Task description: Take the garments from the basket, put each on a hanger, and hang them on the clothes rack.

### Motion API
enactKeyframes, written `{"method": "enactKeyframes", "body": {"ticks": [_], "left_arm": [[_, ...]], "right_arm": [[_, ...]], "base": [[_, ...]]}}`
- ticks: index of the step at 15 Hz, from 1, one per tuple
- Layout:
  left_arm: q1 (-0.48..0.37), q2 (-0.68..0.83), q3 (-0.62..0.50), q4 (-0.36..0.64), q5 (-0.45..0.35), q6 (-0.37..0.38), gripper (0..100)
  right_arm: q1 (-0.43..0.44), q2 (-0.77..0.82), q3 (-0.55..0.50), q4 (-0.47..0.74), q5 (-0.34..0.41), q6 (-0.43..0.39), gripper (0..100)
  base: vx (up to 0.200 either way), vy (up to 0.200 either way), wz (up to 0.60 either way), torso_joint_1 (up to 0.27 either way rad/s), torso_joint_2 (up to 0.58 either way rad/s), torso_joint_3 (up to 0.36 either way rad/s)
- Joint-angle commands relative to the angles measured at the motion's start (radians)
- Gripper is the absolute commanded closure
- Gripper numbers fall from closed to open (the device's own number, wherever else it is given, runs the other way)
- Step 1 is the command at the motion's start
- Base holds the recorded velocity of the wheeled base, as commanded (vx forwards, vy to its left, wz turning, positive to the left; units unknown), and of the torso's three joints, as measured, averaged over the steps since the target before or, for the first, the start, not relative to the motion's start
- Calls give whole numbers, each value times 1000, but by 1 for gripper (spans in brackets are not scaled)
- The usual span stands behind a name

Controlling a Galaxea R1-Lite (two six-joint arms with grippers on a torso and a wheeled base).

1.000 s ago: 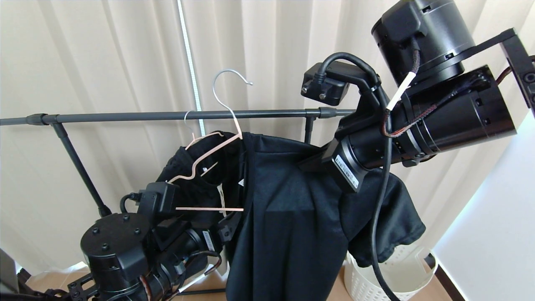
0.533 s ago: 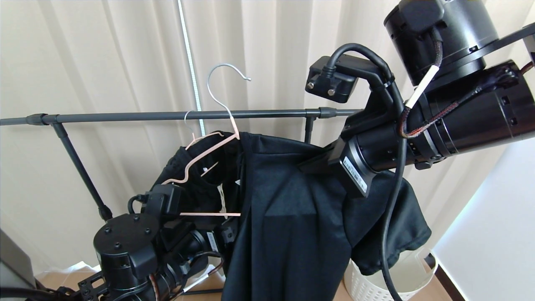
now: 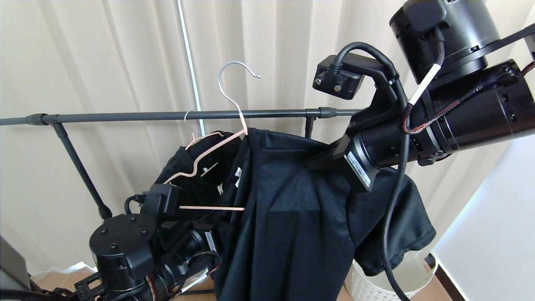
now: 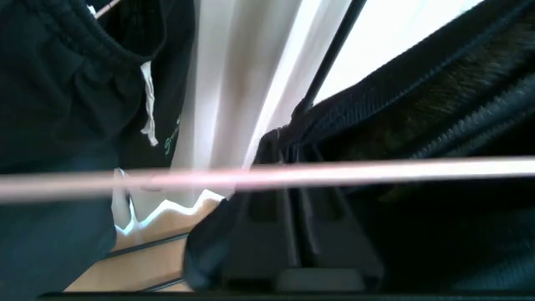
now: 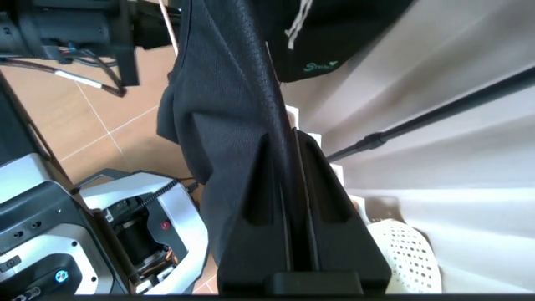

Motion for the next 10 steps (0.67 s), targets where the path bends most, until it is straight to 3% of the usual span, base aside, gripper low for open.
{"method": "enactKeyframes", "body": {"ticks": [1,3,7,10], "left_arm": [[5,-29,1,0,-1,1,100],[21,-38,1,1,-3,11,100],[54,-45,-1,1,-7,12,100],[66,-43,-3,1,-9,14,100]], "right_arm": [[-28,-2,24,0,0,2,100],[-51,-18,56,-9,0,4,100],[-87,-70,236,-179,2,2,100],[-105,-88,268,-201,3,2,100]], "base": [[0,0,0,0,0,0],[0,0,0,0,0,0],[0,0,0,0,0,0],[0,0,0,0,0,0]]}}
